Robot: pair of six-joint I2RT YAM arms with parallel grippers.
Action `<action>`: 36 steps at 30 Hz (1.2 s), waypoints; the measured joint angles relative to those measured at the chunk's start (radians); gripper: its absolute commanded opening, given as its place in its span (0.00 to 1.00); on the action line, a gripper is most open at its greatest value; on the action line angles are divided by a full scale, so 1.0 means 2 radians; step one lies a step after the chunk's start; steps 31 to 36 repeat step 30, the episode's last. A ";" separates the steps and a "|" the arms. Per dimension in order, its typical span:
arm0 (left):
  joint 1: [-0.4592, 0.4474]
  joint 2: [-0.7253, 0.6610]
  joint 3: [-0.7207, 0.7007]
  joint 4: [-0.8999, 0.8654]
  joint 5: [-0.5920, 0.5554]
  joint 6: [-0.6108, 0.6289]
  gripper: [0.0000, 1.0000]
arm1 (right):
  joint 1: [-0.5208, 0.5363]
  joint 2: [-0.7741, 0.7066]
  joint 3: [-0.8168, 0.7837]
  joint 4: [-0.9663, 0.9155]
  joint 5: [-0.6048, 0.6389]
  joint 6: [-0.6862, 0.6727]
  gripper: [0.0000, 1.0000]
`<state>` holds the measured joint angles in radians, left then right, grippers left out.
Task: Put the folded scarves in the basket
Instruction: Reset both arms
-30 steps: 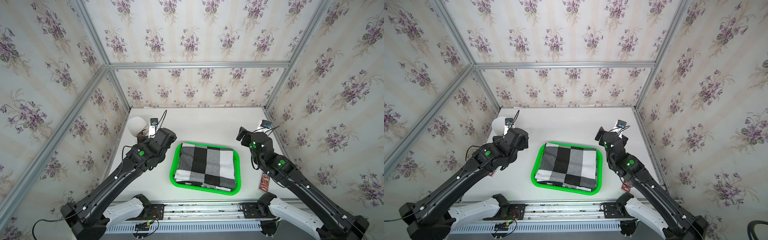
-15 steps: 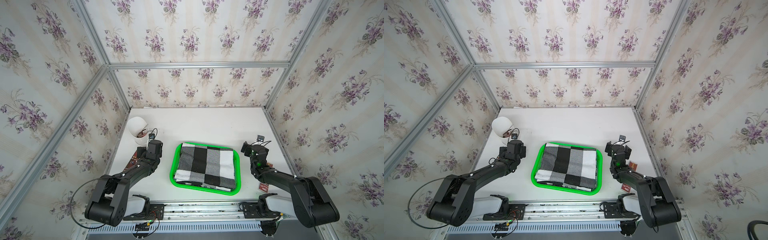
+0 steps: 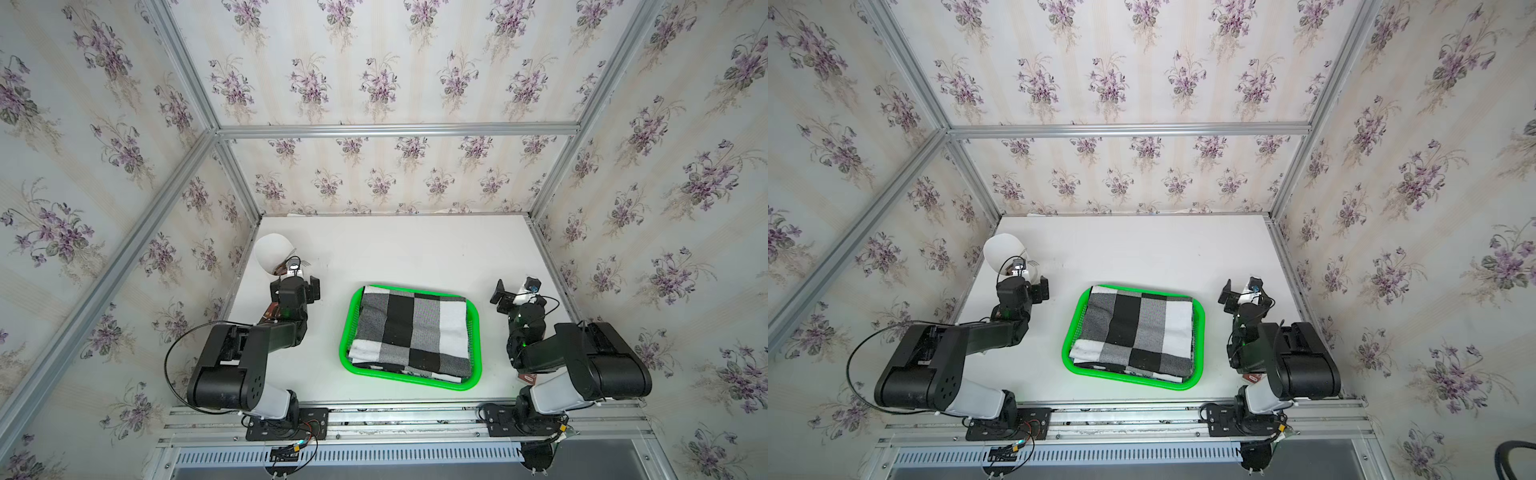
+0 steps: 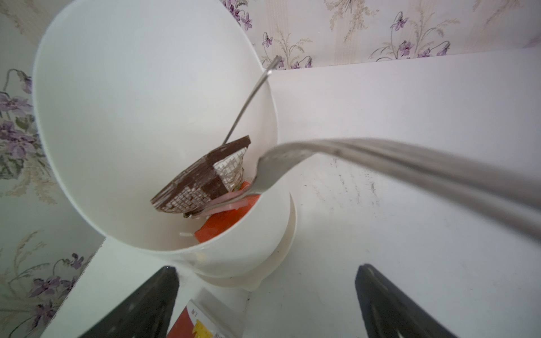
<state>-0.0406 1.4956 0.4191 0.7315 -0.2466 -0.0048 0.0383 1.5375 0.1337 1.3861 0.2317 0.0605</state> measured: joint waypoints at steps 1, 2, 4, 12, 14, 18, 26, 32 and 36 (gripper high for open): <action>0.000 0.000 0.000 -0.001 0.007 0.000 0.99 | 0.000 -0.003 0.007 -0.009 -0.004 0.000 1.00; 0.000 0.000 0.000 -0.001 0.009 -0.001 0.99 | -0.001 -0.004 0.014 -0.010 -0.006 0.000 1.00; 0.000 0.000 0.000 -0.001 0.011 -0.001 0.99 | -0.001 -0.001 0.019 -0.006 -0.010 0.000 1.00; -0.002 0.000 0.000 -0.001 0.013 -0.002 0.99 | 0.000 -0.002 0.023 -0.024 -0.018 0.000 1.00; -0.002 0.000 0.000 -0.001 0.013 -0.002 0.99 | 0.000 -0.002 0.023 -0.023 -0.019 0.000 1.00; -0.002 0.000 0.000 -0.001 0.013 -0.002 0.99 | 0.000 -0.002 0.023 -0.023 -0.019 0.000 1.00; -0.002 0.000 0.001 -0.002 0.012 -0.001 0.99 | 0.000 -0.002 0.023 -0.023 -0.019 0.000 1.00; -0.002 0.000 0.001 -0.002 0.013 -0.001 0.99 | 0.000 -0.002 0.023 -0.023 -0.019 0.000 1.00; -0.002 0.000 0.001 -0.002 0.013 -0.001 0.99 | 0.000 -0.002 0.023 -0.023 -0.019 0.000 1.00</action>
